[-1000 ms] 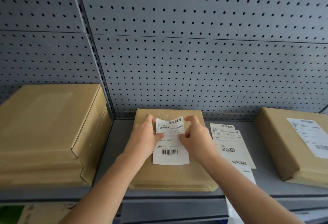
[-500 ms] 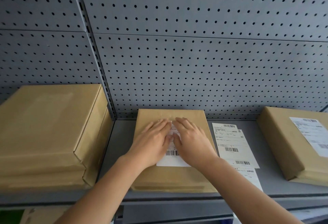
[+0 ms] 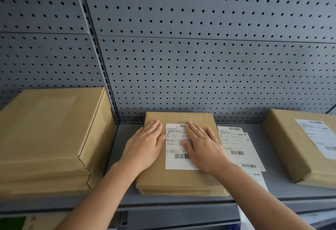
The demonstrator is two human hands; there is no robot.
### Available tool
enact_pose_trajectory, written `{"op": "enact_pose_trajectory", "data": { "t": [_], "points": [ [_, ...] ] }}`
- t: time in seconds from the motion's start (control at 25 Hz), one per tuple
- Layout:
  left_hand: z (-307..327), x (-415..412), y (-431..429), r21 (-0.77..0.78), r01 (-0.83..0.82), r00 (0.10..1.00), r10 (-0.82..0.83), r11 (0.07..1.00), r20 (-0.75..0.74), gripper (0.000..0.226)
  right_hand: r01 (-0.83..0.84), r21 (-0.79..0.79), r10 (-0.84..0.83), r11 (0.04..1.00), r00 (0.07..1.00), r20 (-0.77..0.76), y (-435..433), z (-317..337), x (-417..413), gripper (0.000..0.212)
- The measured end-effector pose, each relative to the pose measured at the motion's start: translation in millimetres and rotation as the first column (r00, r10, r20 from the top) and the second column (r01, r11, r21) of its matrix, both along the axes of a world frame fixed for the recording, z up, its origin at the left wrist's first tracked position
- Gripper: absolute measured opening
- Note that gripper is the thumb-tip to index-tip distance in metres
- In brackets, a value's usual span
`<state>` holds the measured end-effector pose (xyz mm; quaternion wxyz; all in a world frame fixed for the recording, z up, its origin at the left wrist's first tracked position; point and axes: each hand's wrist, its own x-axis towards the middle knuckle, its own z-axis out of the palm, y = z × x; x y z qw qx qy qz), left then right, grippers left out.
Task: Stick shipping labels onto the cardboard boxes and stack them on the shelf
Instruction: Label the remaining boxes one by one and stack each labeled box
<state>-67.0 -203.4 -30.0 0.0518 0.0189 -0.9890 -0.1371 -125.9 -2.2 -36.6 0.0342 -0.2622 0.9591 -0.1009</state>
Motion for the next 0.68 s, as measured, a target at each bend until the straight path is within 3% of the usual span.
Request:
{"op": "enact_pose_trajectory", "data": {
  "t": [0.32,0.48,0.6,0.68],
  "points": [
    [-2,4,2,0.007,-0.007,0.998,0.007,1.000,0.057,0.063,0.061,-0.029,-0.061,0.998,0.998,0.020,17,4,1,0.063],
    [6,19,21,0.046,0.125,0.992,-0.123,0.991,-0.032,0.059,-0.088,-0.059,0.087,0.994,0.996,-0.013,13,11,22,0.075],
    [3,32,34,0.011,0.218,0.975,-0.218,0.976,-0.031,0.056,-0.176,-0.035,0.176,0.984,0.984,-0.006,6,11,40,0.063],
    [-1,35,34,-0.011,0.211,0.977,-0.211,0.977,-0.023,0.056,-0.172,-0.015,0.172,0.985,0.985,0.006,7,9,43,0.067]
  ]
}}
